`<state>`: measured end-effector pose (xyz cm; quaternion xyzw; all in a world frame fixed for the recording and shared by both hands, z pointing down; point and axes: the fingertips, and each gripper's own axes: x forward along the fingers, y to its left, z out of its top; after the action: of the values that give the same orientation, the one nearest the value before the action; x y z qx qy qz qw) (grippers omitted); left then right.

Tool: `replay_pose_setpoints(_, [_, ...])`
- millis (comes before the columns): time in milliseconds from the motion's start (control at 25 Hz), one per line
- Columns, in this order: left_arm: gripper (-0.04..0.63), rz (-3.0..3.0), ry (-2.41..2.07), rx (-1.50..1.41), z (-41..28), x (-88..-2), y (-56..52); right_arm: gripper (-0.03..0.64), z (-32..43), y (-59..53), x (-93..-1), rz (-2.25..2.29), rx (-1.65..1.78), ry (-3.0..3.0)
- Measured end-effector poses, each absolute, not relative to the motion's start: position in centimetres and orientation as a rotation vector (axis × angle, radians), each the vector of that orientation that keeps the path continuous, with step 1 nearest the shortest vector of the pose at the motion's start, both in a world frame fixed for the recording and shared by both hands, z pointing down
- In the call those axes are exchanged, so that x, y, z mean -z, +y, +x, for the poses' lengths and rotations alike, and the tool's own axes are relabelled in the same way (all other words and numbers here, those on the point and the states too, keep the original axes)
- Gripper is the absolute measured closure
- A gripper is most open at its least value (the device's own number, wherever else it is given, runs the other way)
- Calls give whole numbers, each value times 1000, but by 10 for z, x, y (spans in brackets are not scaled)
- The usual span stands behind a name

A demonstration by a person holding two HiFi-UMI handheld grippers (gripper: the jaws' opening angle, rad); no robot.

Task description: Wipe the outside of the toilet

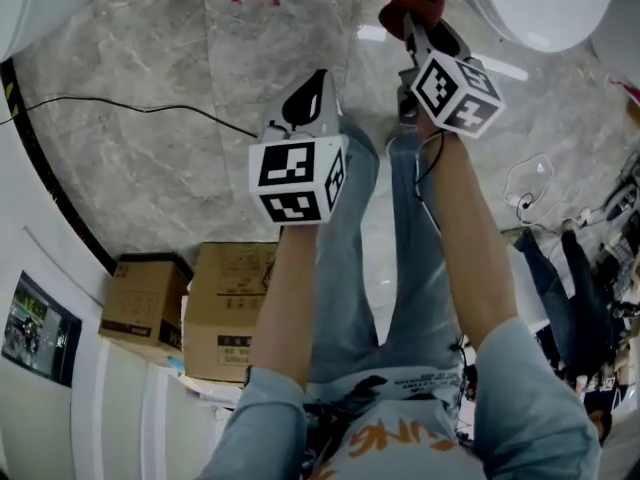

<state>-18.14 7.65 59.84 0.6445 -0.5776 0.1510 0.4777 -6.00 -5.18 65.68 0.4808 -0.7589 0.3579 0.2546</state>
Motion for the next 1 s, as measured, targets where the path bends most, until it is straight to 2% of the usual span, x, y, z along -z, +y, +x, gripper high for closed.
replay_pose_setpoints(560, [601,1660,-1328,-380,-182,-634,30,534,-61,-118,-689,1450,-944,-2083])
replay_pose_setpoints(1000, [601,1653,-1310,-443,-147,-637,38,532,-10,-107,-686,1507,-989,-2069])
